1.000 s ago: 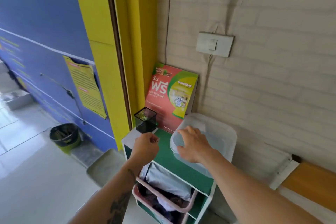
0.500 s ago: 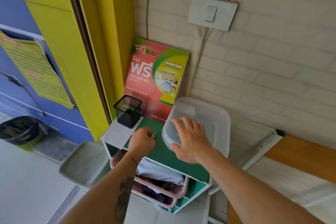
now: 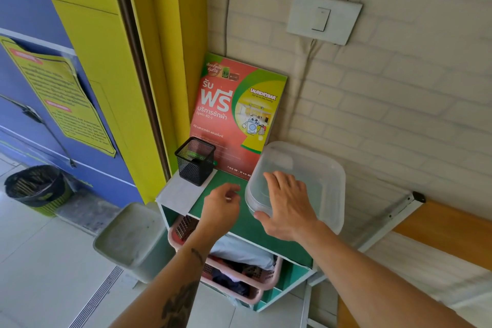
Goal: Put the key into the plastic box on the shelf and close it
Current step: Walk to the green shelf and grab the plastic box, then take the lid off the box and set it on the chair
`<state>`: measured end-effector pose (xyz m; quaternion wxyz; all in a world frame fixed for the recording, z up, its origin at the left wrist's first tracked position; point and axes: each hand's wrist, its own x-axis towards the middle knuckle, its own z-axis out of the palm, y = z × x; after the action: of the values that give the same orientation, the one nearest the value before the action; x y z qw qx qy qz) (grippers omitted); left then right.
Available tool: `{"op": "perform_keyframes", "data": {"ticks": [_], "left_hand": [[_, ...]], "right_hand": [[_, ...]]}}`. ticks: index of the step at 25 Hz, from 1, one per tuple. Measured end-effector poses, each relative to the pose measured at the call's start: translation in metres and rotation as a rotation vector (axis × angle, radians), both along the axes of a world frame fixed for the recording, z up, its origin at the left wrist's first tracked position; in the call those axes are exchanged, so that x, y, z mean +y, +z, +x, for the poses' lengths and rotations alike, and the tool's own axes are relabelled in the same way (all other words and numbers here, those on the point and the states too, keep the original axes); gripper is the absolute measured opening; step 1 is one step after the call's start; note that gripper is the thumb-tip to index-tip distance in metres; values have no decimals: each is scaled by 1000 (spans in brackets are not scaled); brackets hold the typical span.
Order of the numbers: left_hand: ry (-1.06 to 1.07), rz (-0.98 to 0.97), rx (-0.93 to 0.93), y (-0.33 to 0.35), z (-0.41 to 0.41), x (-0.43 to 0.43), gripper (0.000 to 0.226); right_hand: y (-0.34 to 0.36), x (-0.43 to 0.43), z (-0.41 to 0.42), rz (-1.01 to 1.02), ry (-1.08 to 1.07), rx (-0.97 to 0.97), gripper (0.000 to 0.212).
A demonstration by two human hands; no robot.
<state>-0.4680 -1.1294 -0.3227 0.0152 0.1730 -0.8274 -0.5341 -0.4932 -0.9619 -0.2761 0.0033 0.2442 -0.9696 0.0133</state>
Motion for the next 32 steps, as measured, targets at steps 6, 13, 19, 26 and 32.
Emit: {"op": "perform_keyframes", "data": {"ticks": [6,13,19,26,32], "left_hand": [[105,483,-116,0,5,18,17],[107,608,-199,-1,-4,15,17],[115,746,-273,-5,-8,16,19],[118,733,-287,0,-9,16,19],[122,704,-266,4,-6,17,14]], "right_hand": [[4,-3,-1,32,20,34,73],[14,-5,-5,85,101,59,56],[18,-5,-7,109,179,63,49],[26,-8,-6,135,216,40,45],[49,0,-18,54,215,125,40]]}}
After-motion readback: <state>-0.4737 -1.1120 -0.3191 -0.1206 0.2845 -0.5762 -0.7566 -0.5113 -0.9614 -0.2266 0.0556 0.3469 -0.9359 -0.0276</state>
